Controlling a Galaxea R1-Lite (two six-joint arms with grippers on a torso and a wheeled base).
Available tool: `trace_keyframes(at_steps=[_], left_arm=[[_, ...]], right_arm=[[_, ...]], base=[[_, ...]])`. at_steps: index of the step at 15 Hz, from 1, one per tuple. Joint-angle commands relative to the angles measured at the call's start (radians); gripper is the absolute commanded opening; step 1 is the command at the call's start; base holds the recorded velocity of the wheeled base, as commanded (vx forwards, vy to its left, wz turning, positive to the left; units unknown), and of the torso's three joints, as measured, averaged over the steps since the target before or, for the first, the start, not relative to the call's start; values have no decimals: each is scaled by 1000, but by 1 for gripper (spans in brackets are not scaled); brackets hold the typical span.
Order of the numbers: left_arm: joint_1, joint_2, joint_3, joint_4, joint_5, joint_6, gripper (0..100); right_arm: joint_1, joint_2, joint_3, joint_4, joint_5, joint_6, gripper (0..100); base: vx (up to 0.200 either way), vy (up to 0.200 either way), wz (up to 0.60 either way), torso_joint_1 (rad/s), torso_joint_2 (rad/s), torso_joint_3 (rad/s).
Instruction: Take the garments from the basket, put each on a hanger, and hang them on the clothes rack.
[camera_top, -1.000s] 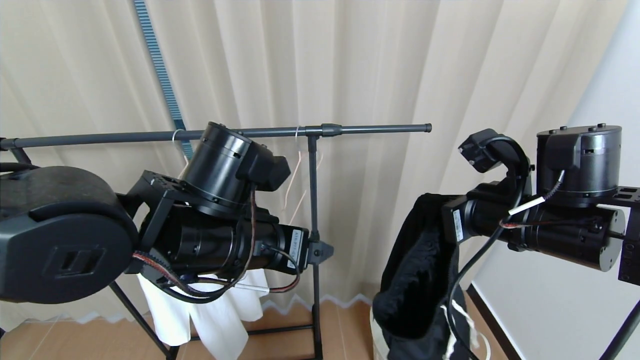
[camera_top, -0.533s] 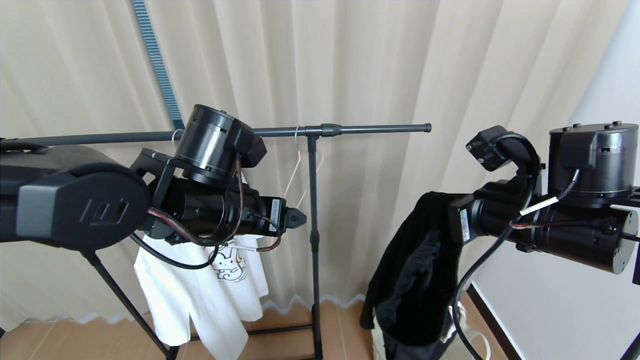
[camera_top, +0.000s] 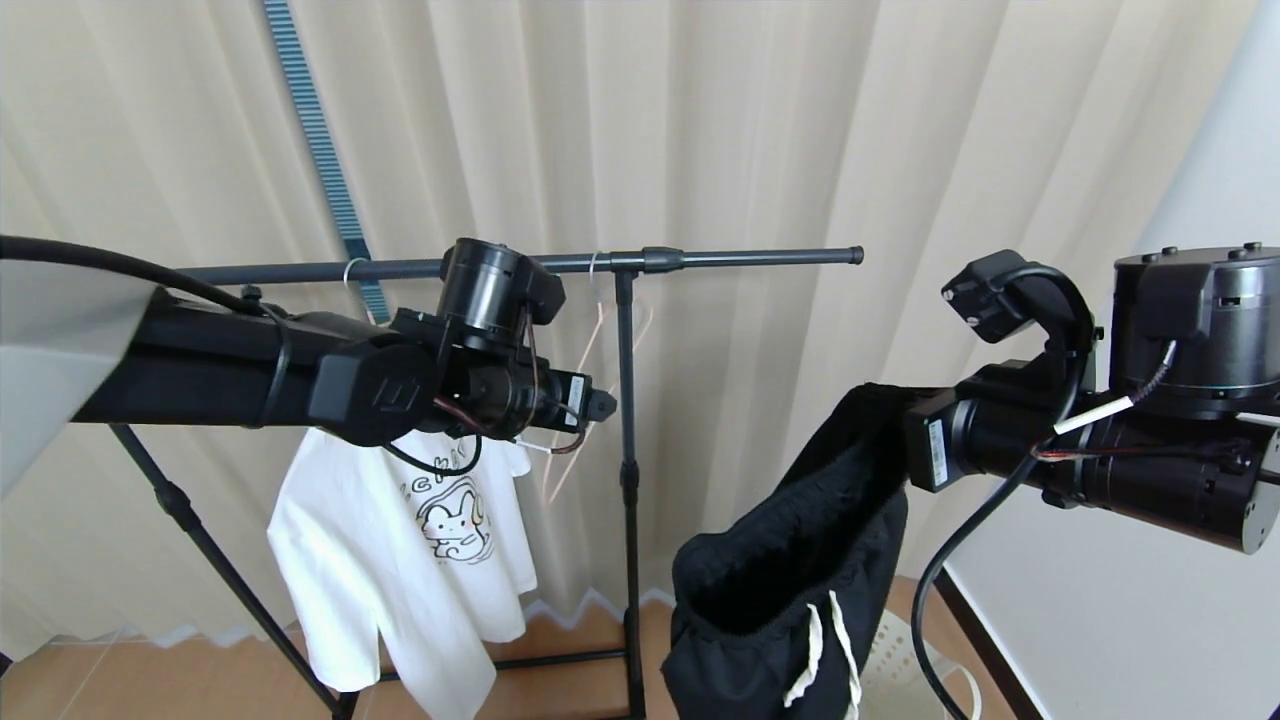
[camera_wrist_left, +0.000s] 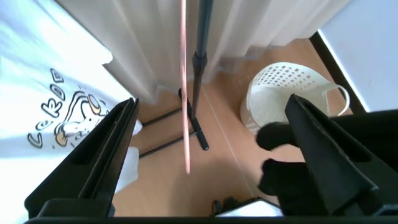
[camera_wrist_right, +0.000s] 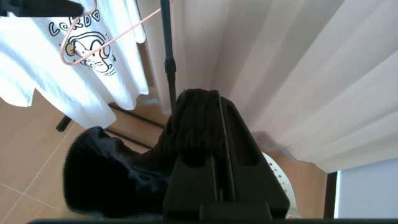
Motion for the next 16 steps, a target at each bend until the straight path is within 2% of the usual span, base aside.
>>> trace_keyframes(at_steps=[1,8,16], left_arm=[[9,113,-63,-16,3,6,100],[57,251,-221,-14,3,20,100],[63,332,-307,-13,3,37,100]], right_arm=[[0,1,0,-1,0,-1,0],[-4,16,-3,-5,0,-1,0],[-20,13,-6,-7,1,-2,0]], base=[[0,0,0,0,0,0],[0,0,0,0,0,0],[0,0,0,0,0,0]])
